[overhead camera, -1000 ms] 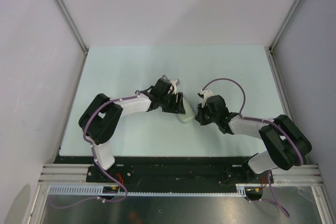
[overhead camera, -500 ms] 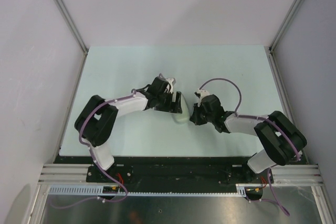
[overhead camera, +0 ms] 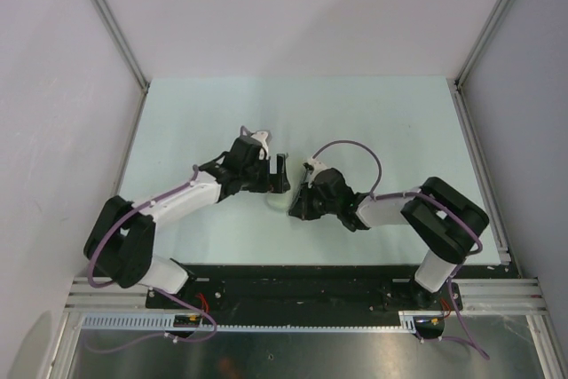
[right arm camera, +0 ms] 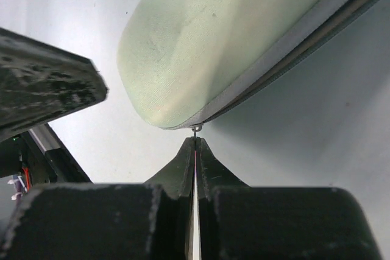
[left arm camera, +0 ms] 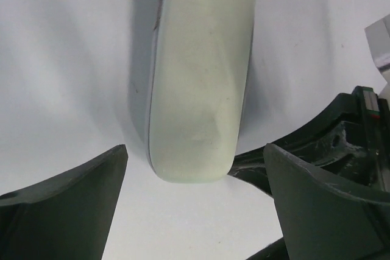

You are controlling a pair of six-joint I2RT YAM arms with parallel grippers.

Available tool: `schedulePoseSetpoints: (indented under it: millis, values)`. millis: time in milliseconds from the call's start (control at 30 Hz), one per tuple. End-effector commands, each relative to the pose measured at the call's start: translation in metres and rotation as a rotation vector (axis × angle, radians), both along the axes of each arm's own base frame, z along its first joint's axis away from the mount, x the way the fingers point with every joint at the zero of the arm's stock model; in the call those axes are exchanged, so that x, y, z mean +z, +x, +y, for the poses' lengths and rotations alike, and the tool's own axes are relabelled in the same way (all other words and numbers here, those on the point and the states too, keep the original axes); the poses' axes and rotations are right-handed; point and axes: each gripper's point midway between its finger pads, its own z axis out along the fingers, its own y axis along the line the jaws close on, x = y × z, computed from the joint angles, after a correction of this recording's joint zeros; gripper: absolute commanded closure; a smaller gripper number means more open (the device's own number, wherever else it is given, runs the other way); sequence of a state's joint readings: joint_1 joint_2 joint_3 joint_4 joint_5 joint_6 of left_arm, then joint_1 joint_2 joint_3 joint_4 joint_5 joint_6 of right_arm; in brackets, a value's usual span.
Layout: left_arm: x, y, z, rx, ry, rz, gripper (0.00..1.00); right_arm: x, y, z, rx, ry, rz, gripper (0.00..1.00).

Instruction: Organize the sunglasses

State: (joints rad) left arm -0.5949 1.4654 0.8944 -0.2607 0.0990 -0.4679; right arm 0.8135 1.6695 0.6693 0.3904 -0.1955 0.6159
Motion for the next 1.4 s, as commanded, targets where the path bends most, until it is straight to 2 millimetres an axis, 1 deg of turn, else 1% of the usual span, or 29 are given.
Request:
schedulePoseSetpoints:
  millis: [0,33,67,133,167,267,400,533,600,733,767,800,967,1067,1200,1367]
  values:
    - [0.0,-0.004,0.019,0.117,-0.001,0.001,0.0,0.02,0.007,0.028,0.006,0.116,0.005,1.0]
    - [-0.002,-0.005,0.021,0.132,0.002,0.003,0.0,0.015,0.005,0.029,0.01,0.106,0.014,1.0]
    - [-0.009,-0.009,0.024,0.154,0.001,0.025,0.02,0.015,0.006,0.03,0.011,0.103,0.014,1.0]
    - [-0.014,-0.012,0.028,0.184,-0.001,0.044,0.03,0.011,0.005,0.03,0.0,0.096,0.03,1.0]
    - [-0.02,-0.017,0.031,0.215,-0.006,0.071,0.05,0.008,0.005,0.031,0.002,0.093,0.031,1.0]
    - [-0.027,-0.021,0.032,0.252,-0.029,0.097,0.07,0.006,0.004,0.032,0.006,0.093,0.03,1.0]
    - [-0.028,-0.02,0.026,0.253,-0.071,0.099,0.07,0.004,0.005,0.033,0.019,0.087,0.027,1.0]
    - [-0.017,-0.011,0.016,0.232,-0.139,0.045,0.05,0.005,0.008,0.033,0.018,0.082,0.021,1.0]
    - [-0.017,-0.01,0.017,0.248,-0.141,0.044,0.05,0.005,0.009,0.033,0.015,0.081,0.022,1.0]
    - [-0.028,-0.009,0.019,0.305,-0.144,0.078,0.1,0.004,0.012,0.031,0.004,0.079,0.024,1.0]
    - [-0.032,-0.01,0.017,0.314,-0.149,0.096,0.15,0.003,0.012,0.031,0.001,0.076,0.029,1.0]
    - [-0.034,-0.01,0.016,0.317,-0.155,0.106,0.17,0.004,0.013,0.031,-0.002,0.078,0.03,1.0]
    - [-0.046,-0.018,0.015,0.343,-0.169,0.168,0.21,0.002,0.014,0.032,-0.005,0.077,0.037,1.0]
    - [-0.052,-0.02,0.014,0.342,-0.169,0.183,0.28,0.0,0.014,0.031,-0.007,0.068,0.043,1.0]
    - [-0.06,-0.022,0.017,0.351,-0.15,0.199,0.3,-0.001,0.019,0.026,-0.022,0.057,0.044,1.0]
    - [-0.08,-0.037,0.027,0.357,-0.105,0.24,0.34,0.002,0.03,0.014,-0.045,0.028,0.015,1.0]
